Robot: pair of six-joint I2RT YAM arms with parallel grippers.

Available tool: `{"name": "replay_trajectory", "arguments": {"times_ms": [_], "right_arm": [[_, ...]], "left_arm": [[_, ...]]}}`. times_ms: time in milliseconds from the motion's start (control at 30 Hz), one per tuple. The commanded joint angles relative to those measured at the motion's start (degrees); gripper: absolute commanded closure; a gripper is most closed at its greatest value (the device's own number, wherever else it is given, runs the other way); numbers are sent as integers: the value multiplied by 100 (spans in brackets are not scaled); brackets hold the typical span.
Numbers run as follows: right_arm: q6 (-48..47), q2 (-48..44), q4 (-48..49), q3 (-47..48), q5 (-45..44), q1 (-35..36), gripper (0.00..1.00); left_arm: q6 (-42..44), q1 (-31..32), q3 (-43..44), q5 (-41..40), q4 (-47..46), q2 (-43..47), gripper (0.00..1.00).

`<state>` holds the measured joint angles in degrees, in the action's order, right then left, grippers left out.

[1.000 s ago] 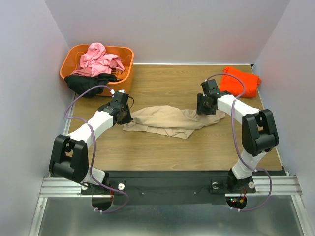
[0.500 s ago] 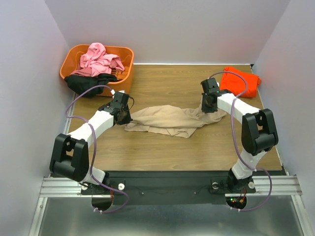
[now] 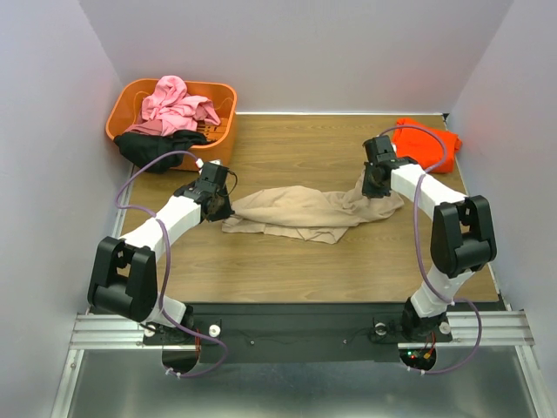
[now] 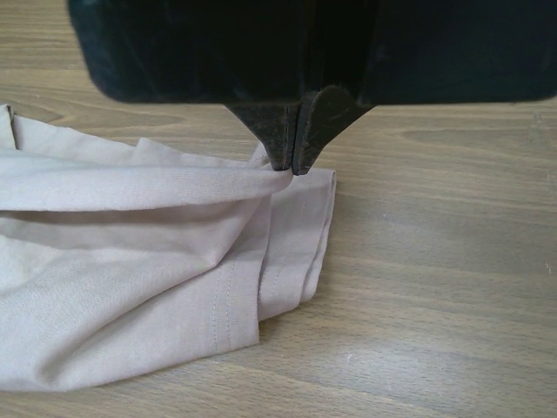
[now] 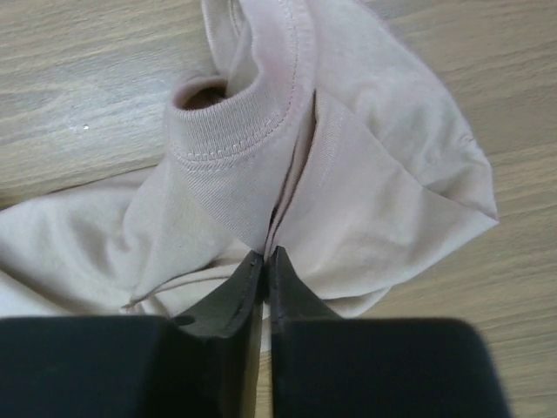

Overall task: Fold and stack the t-shirts
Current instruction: Flatten the tshirt out

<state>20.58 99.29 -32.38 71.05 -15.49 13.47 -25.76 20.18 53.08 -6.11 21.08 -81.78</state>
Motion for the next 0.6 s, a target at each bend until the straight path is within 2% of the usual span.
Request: {"name": "replay_trajectory", "arguments": {"times_ms": [0,200,367,567], "right_arm": [[51,12,13,155,265,-47,97],[78,-225,-5,260,274,-169,100],[-27,-629,-338,848,336,-784,99],[-326,-735,-637,1236,186,-1321,93]], "left_arm": [[36,29,27,-75,19,136,100],[53,21,106,-206,115,197,100],[167,-6,466,-531,317,320,100],[343,-111,546,-672,379,232,100]]}}
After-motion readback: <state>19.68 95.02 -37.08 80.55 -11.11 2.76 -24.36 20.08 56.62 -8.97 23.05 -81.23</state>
